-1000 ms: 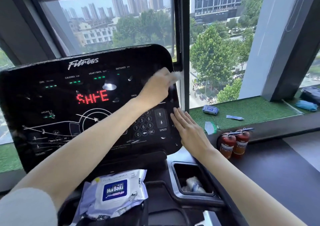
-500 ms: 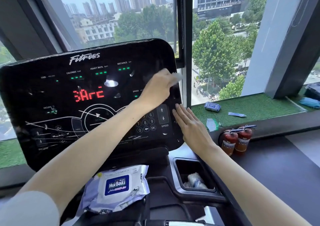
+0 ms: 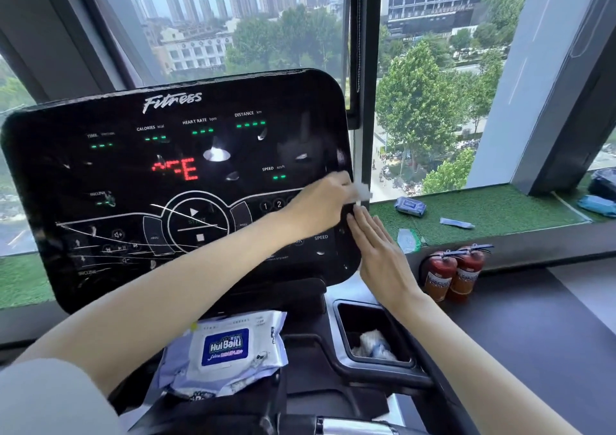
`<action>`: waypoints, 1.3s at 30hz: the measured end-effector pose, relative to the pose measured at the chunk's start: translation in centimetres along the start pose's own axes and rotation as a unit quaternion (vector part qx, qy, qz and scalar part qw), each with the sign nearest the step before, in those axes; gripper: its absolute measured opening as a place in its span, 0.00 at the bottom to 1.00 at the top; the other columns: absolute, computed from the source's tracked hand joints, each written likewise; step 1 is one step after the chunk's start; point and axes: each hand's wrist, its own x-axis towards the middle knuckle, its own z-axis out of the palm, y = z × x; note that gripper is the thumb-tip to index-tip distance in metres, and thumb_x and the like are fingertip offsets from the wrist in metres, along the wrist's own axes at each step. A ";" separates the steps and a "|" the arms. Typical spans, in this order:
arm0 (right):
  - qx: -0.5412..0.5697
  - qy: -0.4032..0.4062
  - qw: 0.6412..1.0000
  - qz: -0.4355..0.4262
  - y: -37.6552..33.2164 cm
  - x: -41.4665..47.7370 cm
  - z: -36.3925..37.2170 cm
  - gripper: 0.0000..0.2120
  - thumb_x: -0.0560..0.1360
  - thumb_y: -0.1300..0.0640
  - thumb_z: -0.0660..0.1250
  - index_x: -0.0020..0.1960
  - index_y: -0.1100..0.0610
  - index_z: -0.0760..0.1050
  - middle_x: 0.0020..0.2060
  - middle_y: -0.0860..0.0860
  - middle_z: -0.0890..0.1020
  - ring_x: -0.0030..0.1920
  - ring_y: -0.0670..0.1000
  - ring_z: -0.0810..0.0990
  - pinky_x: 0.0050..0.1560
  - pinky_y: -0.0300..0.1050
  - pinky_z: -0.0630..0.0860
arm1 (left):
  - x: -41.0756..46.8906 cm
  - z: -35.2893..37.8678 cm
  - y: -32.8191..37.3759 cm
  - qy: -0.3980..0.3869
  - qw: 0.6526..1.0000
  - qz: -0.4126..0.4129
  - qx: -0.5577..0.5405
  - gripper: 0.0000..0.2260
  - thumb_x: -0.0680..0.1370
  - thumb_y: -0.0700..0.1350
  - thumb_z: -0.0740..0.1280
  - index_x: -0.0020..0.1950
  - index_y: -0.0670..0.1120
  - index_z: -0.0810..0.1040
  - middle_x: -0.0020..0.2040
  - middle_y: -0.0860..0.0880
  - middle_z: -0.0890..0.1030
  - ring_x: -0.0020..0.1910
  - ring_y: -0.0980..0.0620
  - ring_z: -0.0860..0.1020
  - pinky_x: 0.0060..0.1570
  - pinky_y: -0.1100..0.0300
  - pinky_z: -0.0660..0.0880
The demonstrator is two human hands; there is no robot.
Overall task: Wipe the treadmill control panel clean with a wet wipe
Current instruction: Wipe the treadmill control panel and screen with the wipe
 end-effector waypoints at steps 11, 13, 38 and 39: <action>-0.024 -0.048 0.999 -0.004 0.1 -2.5 1.0 0.32 0.64 0.72 0.52 0.69 0.67 0.65 0.70 0.61 0.65 0.71 0.57 0.63 0.72 0.47 0.52 | -0.6 1.1 1.1 -0.055 0.997 0.033 0.030 0.25 0.73 0.28 0.57 0.63 0.50 0.74 0.46 0.50 0.69 0.44 0.52 0.69 0.39 0.61 0.70; -0.024 -0.046 0.999 -0.004 0.1 -2.7 1.0 0.34 0.63 0.73 0.53 0.70 0.66 0.63 0.71 0.61 0.63 0.72 0.56 0.60 0.72 0.47 0.50 | 0.5 0.2 0.4 -0.037 0.999 0.004 0.016 0.26 0.73 0.27 0.57 0.62 0.51 0.75 0.43 0.50 0.68 0.41 0.52 0.70 0.35 0.66 0.67; 0.036 -0.051 0.998 0.025 -0.2 -3.5 1.9 0.43 0.59 0.78 0.58 0.74 0.64 0.56 0.74 0.58 0.55 0.74 0.55 0.54 0.73 0.46 0.48 | -0.2 0.7 0.4 0.081 0.996 -0.034 0.027 0.22 0.73 0.27 0.61 0.62 0.47 0.74 0.40 0.51 0.66 0.39 0.54 0.66 0.37 0.62 0.68; 0.037 -0.050 0.998 0.024 -0.2 -3.5 1.9 0.43 0.59 0.78 0.58 0.74 0.64 0.56 0.74 0.57 0.55 0.74 0.54 0.54 0.73 0.46 0.48 | -1.1 1.4 0.9 0.028 0.999 0.003 0.039 0.23 0.73 0.27 0.60 0.62 0.47 0.74 0.41 0.50 0.67 0.39 0.54 0.65 0.38 0.61 0.69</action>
